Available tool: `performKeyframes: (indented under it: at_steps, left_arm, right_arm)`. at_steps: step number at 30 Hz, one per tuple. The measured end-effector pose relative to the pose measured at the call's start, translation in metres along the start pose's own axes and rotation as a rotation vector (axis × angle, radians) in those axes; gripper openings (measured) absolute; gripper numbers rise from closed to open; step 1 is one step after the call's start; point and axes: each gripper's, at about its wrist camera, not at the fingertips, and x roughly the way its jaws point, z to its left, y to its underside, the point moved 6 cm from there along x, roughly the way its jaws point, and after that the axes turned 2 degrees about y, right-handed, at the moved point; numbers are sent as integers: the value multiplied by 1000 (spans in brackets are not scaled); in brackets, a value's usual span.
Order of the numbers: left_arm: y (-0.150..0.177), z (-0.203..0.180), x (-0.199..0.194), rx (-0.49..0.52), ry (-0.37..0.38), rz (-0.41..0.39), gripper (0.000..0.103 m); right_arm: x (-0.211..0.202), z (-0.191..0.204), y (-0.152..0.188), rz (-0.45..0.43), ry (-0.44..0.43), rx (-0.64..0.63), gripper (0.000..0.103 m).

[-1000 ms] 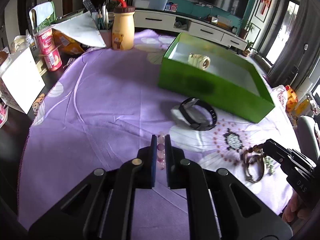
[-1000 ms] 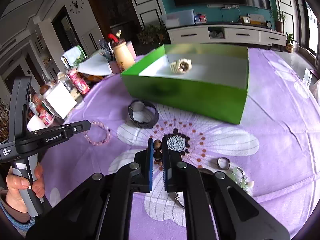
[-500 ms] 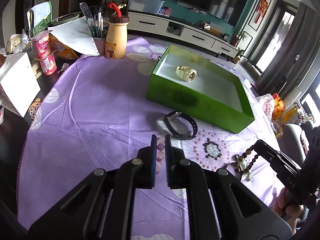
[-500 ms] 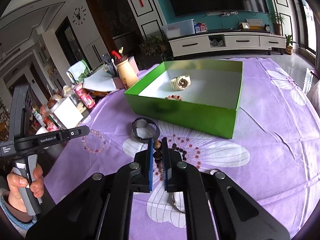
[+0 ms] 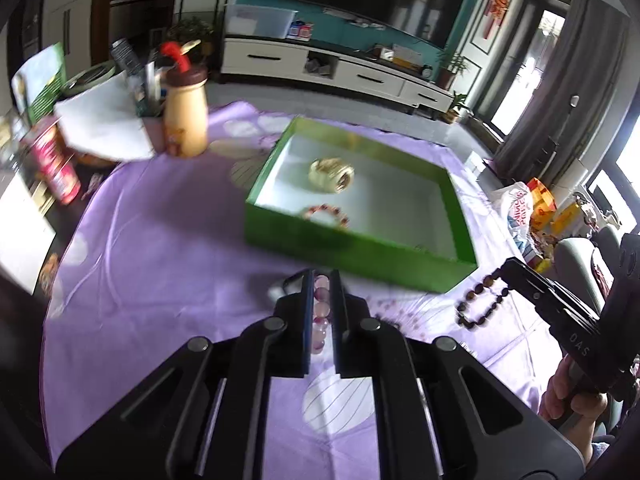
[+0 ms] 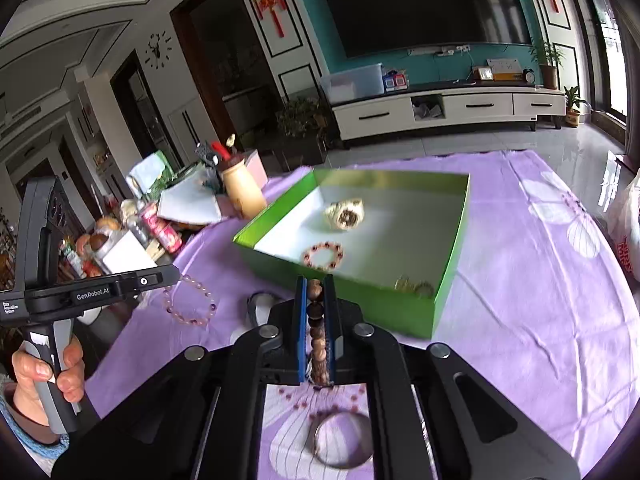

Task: Organize jewelry
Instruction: 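Carry both bead bracelets into the green box and open both tools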

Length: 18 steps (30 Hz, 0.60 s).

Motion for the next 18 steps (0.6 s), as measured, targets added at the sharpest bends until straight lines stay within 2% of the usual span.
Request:
performKeyframes:
  at_steps: [7, 11, 18]
  left_arm:
    - [-43, -34, 25, 33, 44, 2, 7]
    - [-62, -49, 50, 31, 59, 22, 7]
    - [-79, -66, 103, 39, 32, 90, 7]
  right_arm:
    - [10, -18, -32, -22, 6, 30, 7]
    - [27, -26, -44, 2, 20, 32, 7]
    - [67, -41, -49, 70, 45, 41, 7]
